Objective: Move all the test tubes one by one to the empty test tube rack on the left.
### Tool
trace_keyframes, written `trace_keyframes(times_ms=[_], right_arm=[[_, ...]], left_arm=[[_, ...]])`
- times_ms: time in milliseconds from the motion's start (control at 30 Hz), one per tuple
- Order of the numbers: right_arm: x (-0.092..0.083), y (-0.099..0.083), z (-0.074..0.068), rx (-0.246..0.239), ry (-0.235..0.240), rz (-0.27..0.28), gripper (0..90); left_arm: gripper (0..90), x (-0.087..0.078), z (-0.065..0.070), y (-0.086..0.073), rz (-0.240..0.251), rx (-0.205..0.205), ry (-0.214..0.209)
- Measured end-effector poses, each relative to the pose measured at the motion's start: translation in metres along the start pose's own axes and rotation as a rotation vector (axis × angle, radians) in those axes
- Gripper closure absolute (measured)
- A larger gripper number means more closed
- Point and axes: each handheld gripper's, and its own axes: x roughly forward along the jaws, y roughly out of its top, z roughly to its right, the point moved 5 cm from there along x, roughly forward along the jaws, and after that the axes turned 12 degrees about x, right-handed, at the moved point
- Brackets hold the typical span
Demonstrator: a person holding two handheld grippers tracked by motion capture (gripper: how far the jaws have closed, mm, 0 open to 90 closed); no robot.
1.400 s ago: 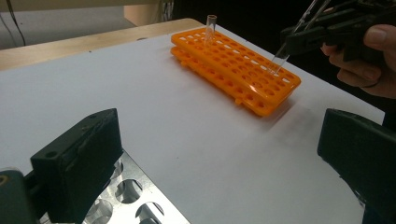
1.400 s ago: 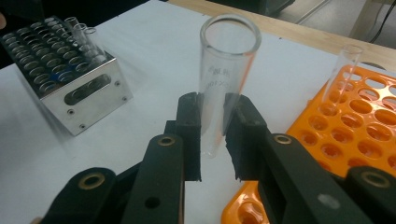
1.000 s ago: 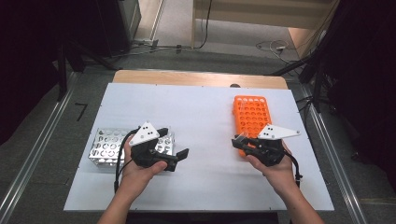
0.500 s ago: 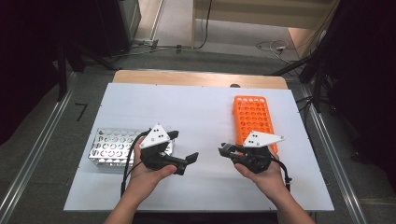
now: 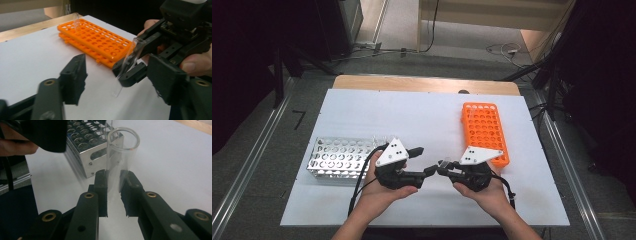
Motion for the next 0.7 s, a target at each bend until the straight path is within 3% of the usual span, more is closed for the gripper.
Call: trace_keyframes(times_ms=[467, 700], right_arm=[[0.009, 0.0, -0.017, -0.034, 0.038, -0.026, 74.0], [0.008, 0.002, -0.023, -0.035, 0.049, -0.031, 74.0]], left_arm=[[64.8, 0.013, 0.015, 0.001, 0.011, 0.038, -0.045], [70.8, 0.015, 0.018, 0.0, 0.003, 0.063, -0.04]])
